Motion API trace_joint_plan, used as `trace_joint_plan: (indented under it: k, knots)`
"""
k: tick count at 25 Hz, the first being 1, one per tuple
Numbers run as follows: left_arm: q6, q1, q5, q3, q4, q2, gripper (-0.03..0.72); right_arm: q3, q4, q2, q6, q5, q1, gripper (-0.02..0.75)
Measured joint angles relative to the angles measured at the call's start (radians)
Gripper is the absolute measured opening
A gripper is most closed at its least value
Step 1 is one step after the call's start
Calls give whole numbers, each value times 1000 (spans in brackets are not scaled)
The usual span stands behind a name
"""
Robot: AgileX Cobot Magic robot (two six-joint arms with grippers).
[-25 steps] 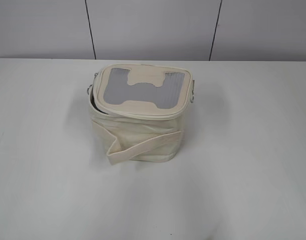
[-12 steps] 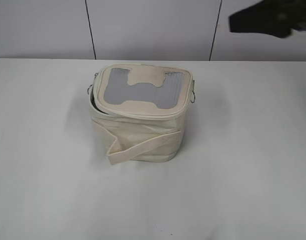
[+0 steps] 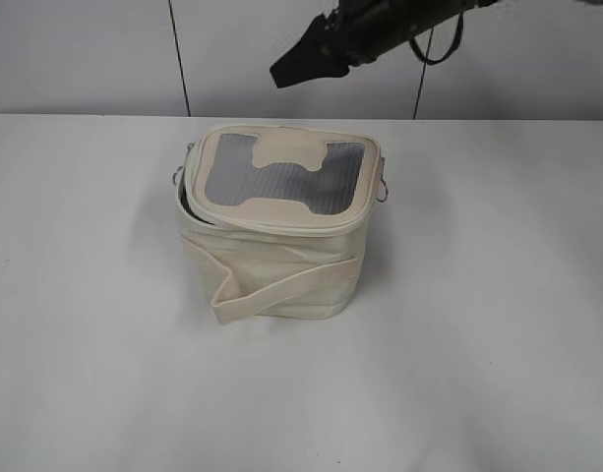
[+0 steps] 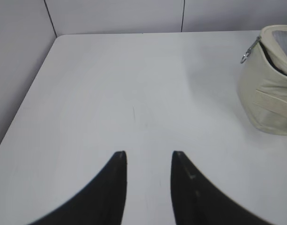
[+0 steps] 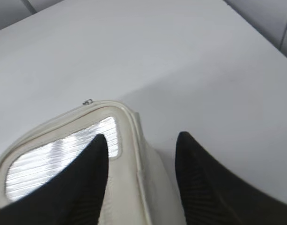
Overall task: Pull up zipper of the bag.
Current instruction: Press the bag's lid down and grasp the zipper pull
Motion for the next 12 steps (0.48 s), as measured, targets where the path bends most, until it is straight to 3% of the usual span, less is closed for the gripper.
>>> trace_joint_plan:
  k: [7,12]
  knots:
    - [0,0,2,0,2,2,246,-444,-81,313,199,188,48,377]
    - [0,0,2,-11,2,81,247,-493,-93,350,252,216,69,377]
